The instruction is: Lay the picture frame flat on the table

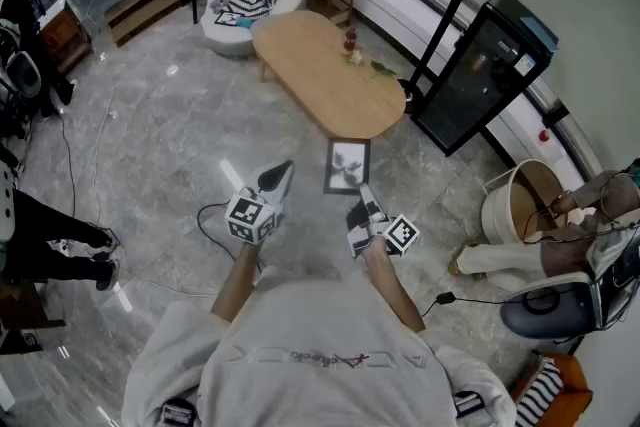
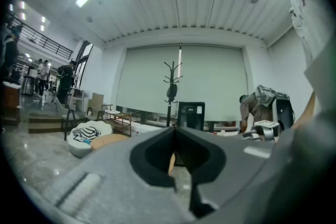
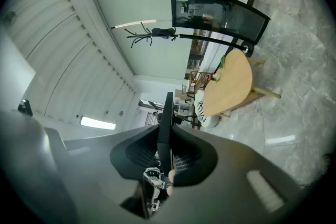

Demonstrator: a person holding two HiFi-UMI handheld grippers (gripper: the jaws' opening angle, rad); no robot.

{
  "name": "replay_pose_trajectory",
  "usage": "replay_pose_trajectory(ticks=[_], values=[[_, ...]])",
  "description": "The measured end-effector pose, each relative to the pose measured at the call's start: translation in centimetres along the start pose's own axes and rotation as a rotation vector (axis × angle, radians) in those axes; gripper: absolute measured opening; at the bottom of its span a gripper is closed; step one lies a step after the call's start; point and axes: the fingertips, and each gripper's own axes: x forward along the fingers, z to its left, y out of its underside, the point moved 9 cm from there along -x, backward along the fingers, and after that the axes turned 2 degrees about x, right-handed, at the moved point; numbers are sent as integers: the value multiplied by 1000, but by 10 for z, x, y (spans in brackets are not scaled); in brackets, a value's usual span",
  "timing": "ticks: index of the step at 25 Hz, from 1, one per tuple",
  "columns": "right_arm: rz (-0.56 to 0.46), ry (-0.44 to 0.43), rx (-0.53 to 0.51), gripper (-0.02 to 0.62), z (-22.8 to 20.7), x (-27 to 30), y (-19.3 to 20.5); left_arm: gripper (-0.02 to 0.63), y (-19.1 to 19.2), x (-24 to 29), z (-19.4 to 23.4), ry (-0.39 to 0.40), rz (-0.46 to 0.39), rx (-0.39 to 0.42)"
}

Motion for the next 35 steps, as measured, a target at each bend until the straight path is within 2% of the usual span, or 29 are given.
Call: replay_pose_trajectory(ticks=[3, 18, 35], values=[[13, 32, -36, 75, -5, 0, 1, 0, 1, -2, 3, 2, 9, -3], [6, 2, -27, 75, -3, 20, 20, 0, 10, -14, 31, 11, 5, -19], [-14, 22, -45, 75, -9, 30, 35, 0, 12, -15, 51, 46, 8, -6]])
